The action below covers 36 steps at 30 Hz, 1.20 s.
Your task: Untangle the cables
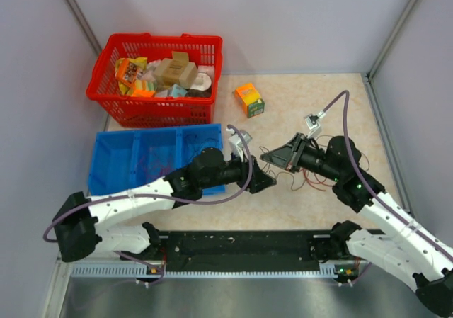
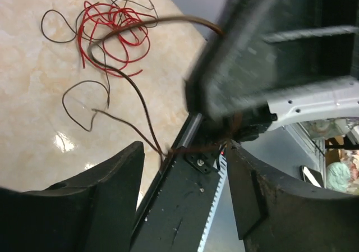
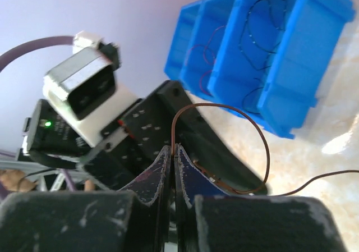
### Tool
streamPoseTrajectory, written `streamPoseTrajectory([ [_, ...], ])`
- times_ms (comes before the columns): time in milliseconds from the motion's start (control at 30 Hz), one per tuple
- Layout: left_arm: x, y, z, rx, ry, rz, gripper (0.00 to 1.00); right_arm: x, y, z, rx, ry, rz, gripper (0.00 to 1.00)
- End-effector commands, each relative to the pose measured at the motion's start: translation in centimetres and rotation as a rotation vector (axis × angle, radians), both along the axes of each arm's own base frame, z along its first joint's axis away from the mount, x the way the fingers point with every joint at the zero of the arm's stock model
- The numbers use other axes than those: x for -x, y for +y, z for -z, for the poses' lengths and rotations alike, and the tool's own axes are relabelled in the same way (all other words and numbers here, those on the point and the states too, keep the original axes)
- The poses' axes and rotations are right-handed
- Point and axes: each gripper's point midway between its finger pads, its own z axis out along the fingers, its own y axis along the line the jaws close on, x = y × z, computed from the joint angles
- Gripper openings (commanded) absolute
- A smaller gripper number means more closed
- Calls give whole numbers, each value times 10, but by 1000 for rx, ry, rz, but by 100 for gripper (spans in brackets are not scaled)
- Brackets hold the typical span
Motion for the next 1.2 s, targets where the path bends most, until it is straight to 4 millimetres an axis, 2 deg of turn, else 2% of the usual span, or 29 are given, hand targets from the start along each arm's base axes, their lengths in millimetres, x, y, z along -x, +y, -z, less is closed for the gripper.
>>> streamPoseTrajectory([
  [0,-28,-22,-13,16,-54,-84,61,18,3,-51,-195,-57,-54,0],
  [67,-38,-26,-3,-8,-31,-124,56,20,0,-57,-220,-58,-45,0],
  [200,-50,-34,6,-19,-23,-159,54,21,-5,-64,-261,-53,-17,0],
  [300,-55,-42,4,4,-17,-159,49,22,-9,-70,-314,-42,-2,0],
  [400,-57,-47,-4,38,-23,-156,46,21,-10,-67,-337,-24,10,0],
  [467,-54,-46,-8,68,-40,-146,51,20,-13,-65,-353,-9,31,0],
  [500,-52,-46,-15,102,-56,-134,59,19,-15,-66,-370,-6,44,0],
  [567,-45,-47,-16,149,-49,-103,69,19,-19,-74,-410,-10,61,0],
  [633,-38,-51,-18,198,-44,-59,73,18,-21,-87,-443,-26,68,0],
  [800,-39,-68,-19,221,-38,-15,70,22,-21,-116,-489,-63,46,0],
  [967,-30,-80,-36,299,-53,60,68,23,-29,-130,-524,-78,70,0],
  [1033,-31,-80,-36,311,-42,59,67,22,-34,-132,-534,-81,94,0],
  [1067,-32,-80,-33,311,-36,50,64,22,-36,-133,-538,-85,105,0],
  [1100,-34,-77,-32,310,-38,31,54,23,-38,-135,-540,-92,113,0],
  [1167,-46,-68,-28,276,-40,-50,21,23,-40,-132,-515,-105,128,0],
])
